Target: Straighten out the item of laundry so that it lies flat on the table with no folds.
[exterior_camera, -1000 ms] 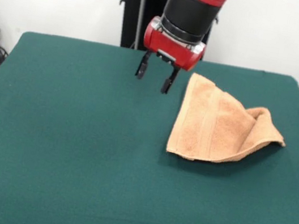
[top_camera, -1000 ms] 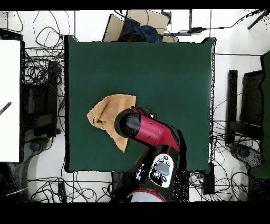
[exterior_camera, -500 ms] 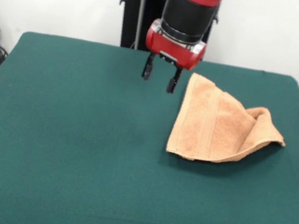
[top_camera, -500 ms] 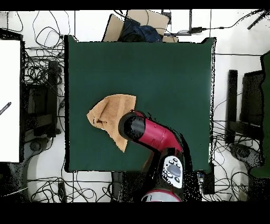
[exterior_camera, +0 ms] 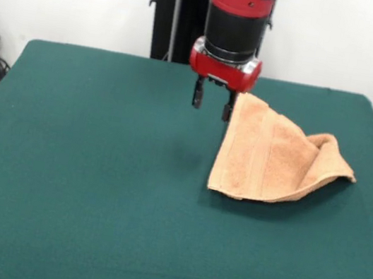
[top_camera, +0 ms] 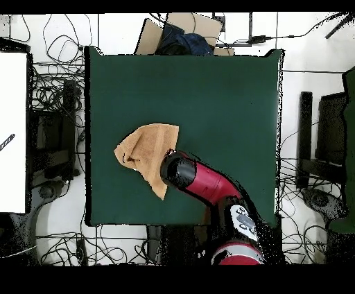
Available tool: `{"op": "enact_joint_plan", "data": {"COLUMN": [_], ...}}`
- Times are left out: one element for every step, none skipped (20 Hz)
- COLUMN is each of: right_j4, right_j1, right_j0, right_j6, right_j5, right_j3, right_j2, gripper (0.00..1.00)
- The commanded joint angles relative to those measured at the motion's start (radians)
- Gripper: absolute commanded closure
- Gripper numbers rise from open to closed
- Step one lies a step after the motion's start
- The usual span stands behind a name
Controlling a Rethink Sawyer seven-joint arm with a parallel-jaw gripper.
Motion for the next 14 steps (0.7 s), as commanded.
{"op": "enact_joint_plan", "data": {"right_j4": [-0.04,-0.041,-0.042,-0.043,-0.045,-0.047,-0.045,-0.044,-0.043,-0.043,-0.042,-0.041,-0.039,-0.04], "right_j1": [0.004,0.005,0.006,0.007,0.007,0.006,0.006,0.005,0.005,0.005,0.003,0.002,0.001,0.002], "right_j0": [-0.009,-0.006,-0.003,0.0,0.005,0.006,0.014,0.016,0.017,0.014,0.014,0.016,0.017,0.013], "right_j6": [0.139,0.143,0.147,0.151,0.152,0.152,0.155,0.155,0.156,0.158,0.159,0.16,0.162,0.16], "right_j5": [-0.061,-0.062,-0.063,-0.064,-0.059,-0.058,-0.051,-0.044,-0.044,-0.049,-0.049,-0.048,-0.045,-0.048], "right_j3": [0.075,0.074,0.072,0.071,0.068,0.065,0.061,0.056,0.056,0.059,0.061,0.06,0.059,0.06], "right_j2": [0.161,0.159,0.156,0.153,0.148,0.146,0.139,0.138,0.138,0.14,0.139,0.137,0.135,0.137], "gripper": [0.0,0.0,0.0,0.0,0.0,0.0,0.0,0.0,0.0,0.0,0.0,0.0,0.0,0.0]}}
